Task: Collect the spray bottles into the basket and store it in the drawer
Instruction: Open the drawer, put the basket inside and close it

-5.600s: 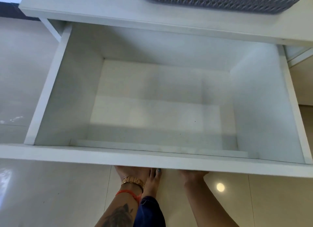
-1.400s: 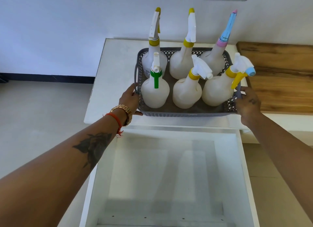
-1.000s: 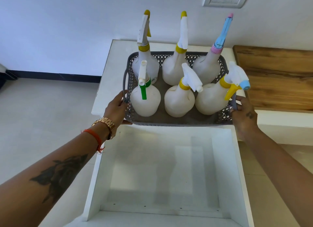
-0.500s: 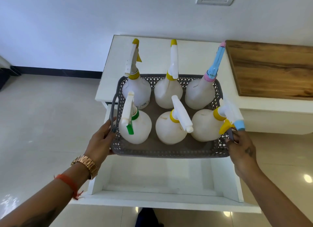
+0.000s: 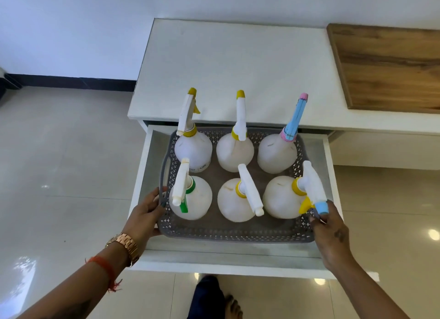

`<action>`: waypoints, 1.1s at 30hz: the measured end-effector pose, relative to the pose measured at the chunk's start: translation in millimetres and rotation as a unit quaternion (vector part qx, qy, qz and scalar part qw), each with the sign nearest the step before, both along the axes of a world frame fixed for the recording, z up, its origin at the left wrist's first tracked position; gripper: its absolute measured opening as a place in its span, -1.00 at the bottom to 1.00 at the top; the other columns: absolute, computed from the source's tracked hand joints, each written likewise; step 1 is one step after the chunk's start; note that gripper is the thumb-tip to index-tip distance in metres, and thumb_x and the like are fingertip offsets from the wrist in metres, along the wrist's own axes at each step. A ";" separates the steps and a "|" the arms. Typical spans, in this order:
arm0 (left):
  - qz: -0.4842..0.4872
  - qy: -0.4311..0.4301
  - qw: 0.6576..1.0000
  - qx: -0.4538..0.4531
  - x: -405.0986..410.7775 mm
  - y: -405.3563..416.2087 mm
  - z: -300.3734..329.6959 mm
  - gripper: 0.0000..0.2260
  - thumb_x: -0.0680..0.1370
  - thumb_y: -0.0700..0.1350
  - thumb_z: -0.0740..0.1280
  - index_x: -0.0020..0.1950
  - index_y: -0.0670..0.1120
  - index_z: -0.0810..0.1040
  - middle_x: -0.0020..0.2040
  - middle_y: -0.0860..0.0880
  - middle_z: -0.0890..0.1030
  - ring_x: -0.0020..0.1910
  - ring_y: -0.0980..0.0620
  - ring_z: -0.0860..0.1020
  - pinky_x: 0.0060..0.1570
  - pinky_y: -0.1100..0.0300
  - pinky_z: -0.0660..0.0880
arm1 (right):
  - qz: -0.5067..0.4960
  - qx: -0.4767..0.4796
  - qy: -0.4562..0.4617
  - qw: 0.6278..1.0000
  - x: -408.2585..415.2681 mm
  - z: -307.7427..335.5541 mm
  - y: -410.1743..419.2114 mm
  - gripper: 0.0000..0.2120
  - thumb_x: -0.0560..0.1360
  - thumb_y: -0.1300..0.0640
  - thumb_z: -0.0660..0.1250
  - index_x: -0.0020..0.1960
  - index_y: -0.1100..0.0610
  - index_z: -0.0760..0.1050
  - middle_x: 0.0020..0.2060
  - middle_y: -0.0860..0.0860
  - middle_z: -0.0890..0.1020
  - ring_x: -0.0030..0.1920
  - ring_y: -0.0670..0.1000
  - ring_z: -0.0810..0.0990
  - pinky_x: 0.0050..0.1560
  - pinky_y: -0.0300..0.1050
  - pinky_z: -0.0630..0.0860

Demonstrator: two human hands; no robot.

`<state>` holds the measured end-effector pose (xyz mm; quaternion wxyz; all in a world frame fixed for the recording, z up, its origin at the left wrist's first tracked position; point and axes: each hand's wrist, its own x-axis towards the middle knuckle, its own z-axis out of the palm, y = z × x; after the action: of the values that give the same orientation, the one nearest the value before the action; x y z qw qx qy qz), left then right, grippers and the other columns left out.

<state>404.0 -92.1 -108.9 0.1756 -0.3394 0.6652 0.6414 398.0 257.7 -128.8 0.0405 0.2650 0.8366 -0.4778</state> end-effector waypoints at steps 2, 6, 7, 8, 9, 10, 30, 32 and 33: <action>0.003 -0.015 1.000 0.005 -1.7 -0.7 -12.2 -0.65 0.56 -0.34 0.17 0.14 0.10 0.46 0.06 -0.05 0.58 -0.10 0.00 0.57 -0.33 0.11 0.54 | 0.004 0.000 -0.010 1.000 3.8 -13.7 -0.1 -0.68 0.49 0.39 0.23 0.16 0.07 0.42 -0.10 0.03 0.54 -0.16 -0.01 0.47 -0.31 -0.28 0.31; -0.004 -0.049 0.999 0.018 -7.4 -2.6 -33.6 -0.65 0.53 -0.39 0.19 0.05 0.08 0.44 0.02 -0.08 0.57 -0.14 -0.07 0.56 -0.33 0.07 0.54 | 0.016 0.002 -0.042 0.999 8.0 -36.9 -1.4 -0.68 0.49 0.40 0.22 0.14 0.07 0.39 -0.12 0.01 0.52 -0.13 0.04 0.47 -0.32 -0.27 0.32; -0.008 -0.057 0.998 0.019 -8.9 -3.0 -39.0 -0.66 0.53 -0.39 0.19 0.05 0.07 0.44 0.00 -0.09 0.57 -0.15 -0.09 0.56 -0.33 0.07 0.54 | 0.017 0.001 -0.051 0.999 8.1 -42.4 -1.0 -0.69 0.49 0.40 0.22 0.13 0.09 0.39 -0.17 -0.01 0.52 -0.14 0.04 0.46 -0.32 -0.27 0.33; -0.011 -0.065 0.998 0.018 -10.7 -3.4 -44.7 -0.67 0.52 -0.39 0.21 0.01 0.06 0.44 -0.02 -0.09 0.57 -0.17 -0.09 0.56 -0.34 0.07 0.53 | 0.017 -0.003 -0.058 0.998 7.4 -47.9 -1.0 -0.71 0.49 0.39 0.22 0.13 0.11 0.39 -0.22 -0.05 0.51 -0.17 0.03 0.46 -0.32 -0.26 0.32; -0.014 -0.073 0.997 0.016 -12.4 -4.0 -50.8 -0.67 0.51 -0.40 0.22 -0.04 0.07 0.45 -0.06 -0.08 0.58 -0.18 -0.09 0.56 -0.35 0.08 0.53 | 0.018 -0.008 -0.066 0.998 6.5 -52.5 -1.0 -0.72 0.49 0.39 0.22 0.13 0.12 0.39 -0.25 -0.09 0.50 -0.21 0.00 0.46 -0.33 -0.26 0.32; -0.017 -0.081 0.996 0.013 -13.6 -4.8 -56.4 -0.66 0.50 -0.41 0.24 -0.07 0.07 0.45 -0.08 -0.07 0.59 -0.18 -0.09 0.56 -0.34 0.08 0.53 | 0.020 -0.015 -0.073 0.997 5.4 -55.4 -1.6 -0.73 0.50 0.38 0.22 0.13 0.12 0.39 -0.25 -0.09 0.51 -0.24 -0.04 0.46 -0.33 -0.27 0.32; -0.044 -0.155 0.987 -0.027 -55.3 -10.6 -167.6 -0.69 0.41 -0.49 0.28 -0.12 -0.08 0.48 -0.12 -0.08 0.64 -0.15 -0.14 0.56 -0.32 0.08 0.56 | -0.032 -0.141 -0.135 0.980 -39.8 -143.6 -8.5 -0.77 0.47 0.21 0.32 0.08 0.19 0.37 -0.12 0.24 0.58 -0.25 0.07 0.56 -0.08 0.05 0.49; -0.048 -0.154 0.986 -0.032 -58.6 -10.1 -174.6 -0.69 0.41 -0.49 0.28 -0.12 -0.07 0.48 -0.09 -0.11 0.63 -0.10 -0.17 0.56 -0.26 0.03 0.58 | -0.034 -0.140 -0.140 0.980 -40.1 -153.4 -6.4 -0.84 0.53 0.30 0.23 0.09 0.18 0.36 -0.10 0.20 0.57 -0.22 0.10 0.54 -0.06 0.07 0.49; -0.050 -0.154 0.986 -0.034 -60.2 -10.1 -177.9 -0.69 0.41 -0.49 0.29 -0.11 -0.07 0.48 -0.06 -0.13 0.62 -0.07 -0.19 0.55 -0.21 -0.01 0.58 | -0.038 -0.142 -0.142 0.979 -40.1 -157.6 -5.7 -0.84 0.54 0.32 0.22 0.10 0.19 0.35 -0.10 0.19 0.57 -0.19 0.16 0.52 -0.07 0.05 0.48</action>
<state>343.8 -102.1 -286.8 0.2962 -0.4063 0.6679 0.5488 357.9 251.9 -286.4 0.1776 0.3529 0.7356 -0.5503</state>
